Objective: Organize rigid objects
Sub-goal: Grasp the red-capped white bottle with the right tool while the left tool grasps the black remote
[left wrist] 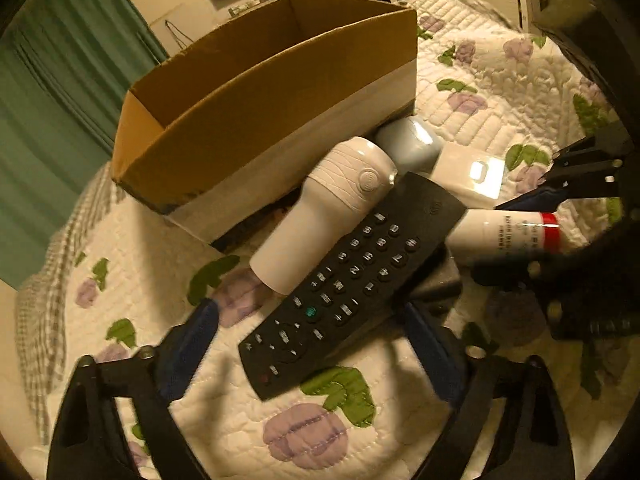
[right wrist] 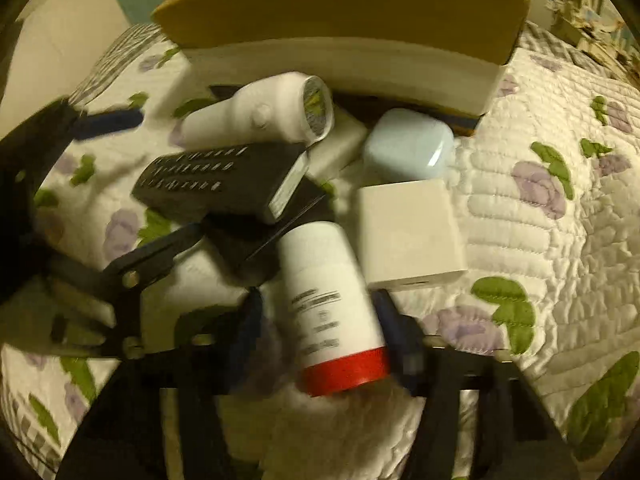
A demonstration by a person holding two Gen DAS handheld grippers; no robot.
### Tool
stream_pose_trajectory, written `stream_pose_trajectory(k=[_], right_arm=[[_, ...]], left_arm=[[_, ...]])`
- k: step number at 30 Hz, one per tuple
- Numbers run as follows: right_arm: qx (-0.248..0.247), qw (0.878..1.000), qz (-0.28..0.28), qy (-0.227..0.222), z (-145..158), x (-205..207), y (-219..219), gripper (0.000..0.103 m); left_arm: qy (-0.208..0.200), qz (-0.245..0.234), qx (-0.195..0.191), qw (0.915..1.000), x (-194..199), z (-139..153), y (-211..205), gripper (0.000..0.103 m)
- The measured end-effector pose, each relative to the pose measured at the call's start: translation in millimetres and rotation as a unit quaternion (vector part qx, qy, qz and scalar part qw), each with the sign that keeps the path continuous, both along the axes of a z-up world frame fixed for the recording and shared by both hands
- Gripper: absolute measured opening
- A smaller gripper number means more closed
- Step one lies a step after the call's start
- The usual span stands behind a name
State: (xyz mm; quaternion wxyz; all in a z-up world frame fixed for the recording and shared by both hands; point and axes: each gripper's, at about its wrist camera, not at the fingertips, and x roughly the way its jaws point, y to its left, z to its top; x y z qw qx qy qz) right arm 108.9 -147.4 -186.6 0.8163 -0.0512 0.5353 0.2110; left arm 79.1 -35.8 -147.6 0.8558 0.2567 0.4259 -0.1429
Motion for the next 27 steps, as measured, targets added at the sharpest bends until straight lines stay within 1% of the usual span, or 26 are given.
stream_pose_trajectory(k=[1,2,3,4,6,9,10,11,13,15,17,19,20,21,24,27], right_arm=[[0.014,1.0,-0.003,0.001,2,1,-3,0.042],[0.021,1.0,-0.004,0.001,3,1,-4,0.041],[0.027,1.0,-0.004,-0.003,5,0,-5,0.038],[0.029,1.0,-0.003,-0.01,9,-2,-5,0.037],[0.03,0.999,-0.002,-0.02,15,-5,-4,0.036],[0.033,0.999,-0.002,-0.027,19,-8,-4,0.036],[0.034,0.999,-0.003,-0.027,21,-9,-9,0.036],[0.034,0.999,-0.004,-0.026,22,-9,-9,0.036],[0.035,0.999,-0.007,-0.026,20,-8,-10,0.036],[0.038,0.999,-0.005,-0.031,21,-8,-11,0.036],[0.044,0.998,-0.005,-0.038,28,-11,-22,0.036],[0.052,0.997,-0.01,-0.053,40,-15,-35,0.036],[0.055,0.996,-0.013,-0.062,46,-17,-38,0.036],[0.058,0.996,-0.015,-0.074,52,-19,-40,0.036],[0.057,0.994,-0.019,-0.096,67,-25,-42,0.036],[0.057,0.992,-0.019,-0.108,76,-32,-41,0.036]], left_arm=[[0.012,-0.008,-0.016,0.9998,-2,1,1,0.065],[0.019,-0.015,-0.024,0.9994,-3,0,1,0.044],[0.019,-0.02,-0.025,0.9993,-6,0,-1,0.041],[0.017,-0.02,-0.019,0.9995,-6,-1,-2,0.041],[0.019,-0.013,-0.022,0.9995,-3,-1,0,0.041],[0.017,-0.005,-0.023,0.9996,2,-3,2,0.043],[0.011,-0.002,-0.016,0.9998,4,-4,1,0.043],[0.0,0.002,-0.004,1.0,10,-5,0,0.041],[0.0,0.006,0.022,0.9997,15,-13,-5,0.037],[-0.004,0.006,0.028,0.9996,15,-11,-7,0.033],[0.003,0.01,-0.008,0.9999,10,0,-4,0.025],[0.013,0.023,-0.054,0.9982,5,18,1,0.021],[0.015,0.026,-0.069,0.9971,2,24,2,0.018],[0.014,0.026,-0.086,0.9959,-3,33,2,0.018],[0.009,0.03,-0.097,0.9948,-13,43,2,0.017],[0.018,0.044,-0.11,0.9928,-12,43,4,0.016]])
